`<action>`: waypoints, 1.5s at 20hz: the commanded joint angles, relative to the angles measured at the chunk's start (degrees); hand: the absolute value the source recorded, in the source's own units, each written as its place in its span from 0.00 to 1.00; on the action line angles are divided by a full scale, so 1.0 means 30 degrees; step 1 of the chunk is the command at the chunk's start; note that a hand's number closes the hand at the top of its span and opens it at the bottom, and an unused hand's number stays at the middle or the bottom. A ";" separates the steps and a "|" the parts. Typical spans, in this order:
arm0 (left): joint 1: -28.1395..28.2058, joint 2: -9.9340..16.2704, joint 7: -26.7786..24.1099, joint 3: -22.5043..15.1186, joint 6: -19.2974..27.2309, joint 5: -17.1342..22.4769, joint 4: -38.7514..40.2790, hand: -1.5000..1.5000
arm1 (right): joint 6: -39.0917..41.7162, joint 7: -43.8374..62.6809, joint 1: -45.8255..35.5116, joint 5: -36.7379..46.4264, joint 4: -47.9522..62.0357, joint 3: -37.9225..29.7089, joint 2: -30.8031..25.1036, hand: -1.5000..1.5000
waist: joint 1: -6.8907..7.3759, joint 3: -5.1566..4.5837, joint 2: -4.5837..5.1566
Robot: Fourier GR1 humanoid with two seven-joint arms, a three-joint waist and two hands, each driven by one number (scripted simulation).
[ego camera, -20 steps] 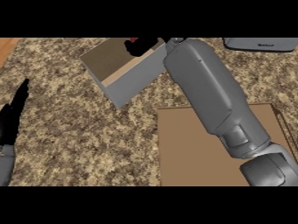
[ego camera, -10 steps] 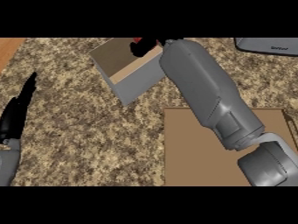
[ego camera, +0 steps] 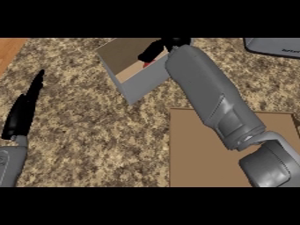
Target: Pick the bell pepper from the tray and place it in the cardboard box
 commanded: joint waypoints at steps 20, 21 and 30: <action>0.1543 0.0801 -0.0254 0.1349 -0.0182 0.0541 0.0142 0.50 | -0.1200 -0.8581 0.1874 -0.5488 -0.1030 -0.5418 -0.2289 0.00 | -0.1796 0.0037 -0.0530; 0.1456 0.0276 0.0597 0.0791 0.0362 -0.0002 -0.0762 0.50 | -0.1255 -0.8087 0.1745 -0.5561 -0.0894 -0.5501 -0.2301 0.00 | -0.1963 0.0046 -0.0653; 0.3053 0.0767 0.0418 0.1601 -0.0242 0.0660 -0.1765 0.50 | 0.1865 -0.9516 0.3862 -0.5465 -0.0861 -0.5394 -0.5562 0.00 | -0.2369 0.0044 -0.0858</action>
